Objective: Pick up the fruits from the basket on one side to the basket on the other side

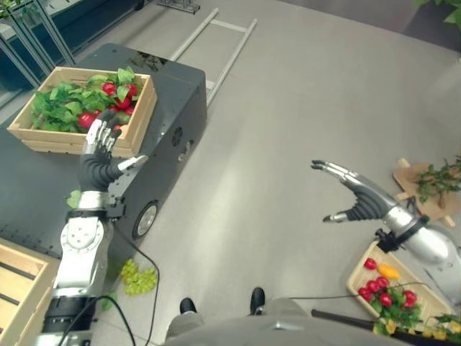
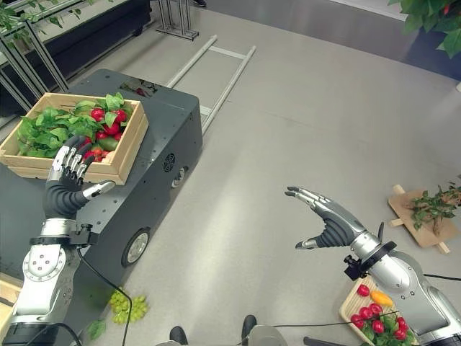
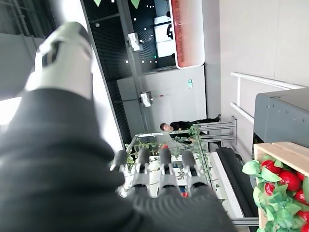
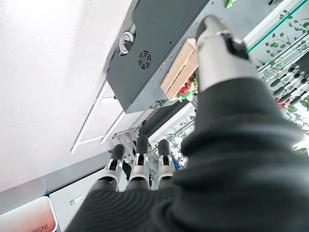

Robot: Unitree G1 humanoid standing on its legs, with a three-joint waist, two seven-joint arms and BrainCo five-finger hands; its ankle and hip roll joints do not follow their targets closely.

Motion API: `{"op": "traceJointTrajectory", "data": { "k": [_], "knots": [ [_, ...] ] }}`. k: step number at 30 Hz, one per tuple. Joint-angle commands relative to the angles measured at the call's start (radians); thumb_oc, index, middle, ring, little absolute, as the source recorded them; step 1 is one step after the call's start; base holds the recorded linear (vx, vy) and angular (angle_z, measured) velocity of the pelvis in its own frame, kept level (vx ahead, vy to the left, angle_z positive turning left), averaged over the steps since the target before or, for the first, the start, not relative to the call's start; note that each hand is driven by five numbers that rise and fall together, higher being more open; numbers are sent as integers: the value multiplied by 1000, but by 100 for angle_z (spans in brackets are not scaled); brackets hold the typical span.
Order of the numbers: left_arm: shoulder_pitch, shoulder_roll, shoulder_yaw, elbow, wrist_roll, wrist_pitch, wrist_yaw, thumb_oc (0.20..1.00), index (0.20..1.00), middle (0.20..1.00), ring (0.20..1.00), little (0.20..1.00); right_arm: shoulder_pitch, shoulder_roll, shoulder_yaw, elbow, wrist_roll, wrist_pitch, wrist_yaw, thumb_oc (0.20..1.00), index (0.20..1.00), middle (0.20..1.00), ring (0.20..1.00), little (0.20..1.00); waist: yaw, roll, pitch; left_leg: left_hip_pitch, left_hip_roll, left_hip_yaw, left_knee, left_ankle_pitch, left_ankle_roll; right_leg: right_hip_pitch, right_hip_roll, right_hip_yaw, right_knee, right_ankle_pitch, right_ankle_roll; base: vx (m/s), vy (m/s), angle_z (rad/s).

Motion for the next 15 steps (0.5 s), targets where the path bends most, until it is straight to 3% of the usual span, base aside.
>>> {"op": "traceJointTrajectory", "data": {
  "k": [1, 9, 10, 12, 13, 15],
  "knots": [
    [20, 27, 65, -49, 32, -55, 2, 1000, 1000, 1000, 1000, 1000, -75, 24, 14, 30, 11, -17, -25, 1000, 1000, 1000, 1000, 1000, 23, -14, -26, -18, -33, -27, 62, -93, 20, 28, -58, -17, 43, 34, 142, 9, 76, -3],
    [50, 35, 89, -46, 31, -54, -6, 1000, 1000, 1000, 1000, 1000, -81, 45, 7, 61, -18, -6, -37, 1000, 1000, 1000, 1000, 1000, 61, -9, -14, -25, -86, -83, 61, -107, 50, 8, -123, -38, 146, 113, 183, 40, 194, 18],
    [47, 34, 92, -32, 41, -52, 5, 1000, 1000, 1000, 1000, 1000, -82, 62, -8, 75, -21, -1, -47, 1000, 1000, 1000, 1000, 1000, 62, 0, -7, -11, -108, -115, 61, -118, 63, -5, -134, -4, 230, 133, 187, 101, 290, 49],
    [46, 32, 93, -25, 42, -51, 10, 1000, 1000, 1000, 1000, 1000, -79, 71, -15, 84, -18, 0, -50, 1000, 1000, 1000, 1000, 1000, 62, 7, -6, -8, -115, -130, 56, -113, 71, -20, -130, 11, 267, 142, 179, 98, 277, 56],
    [47, 32, 97, -13, 42, -51, 13, 1000, 1000, 1000, 1000, 1000, -73, 78, -28, 75, -17, 0, -47, 1000, 1000, 1000, 1000, 1000, 50, 23, 9, 13, -130, -180, 47, -115, 89, -58, -99, 79, 392, 142, 166, 99, 232, 55],
    [44, 30, 99, -15, 52, -45, 19, 1000, 1000, 1000, 1000, 1000, -72, 83, -34, 78, -18, 0, -49, 1000, 1000, 1000, 1000, 1000, 45, 32, 11, 19, -132, -204, 39, -108, 95, -78, -71, 113, 428, 126, 155, 92, 175, 80]
  ]
}}
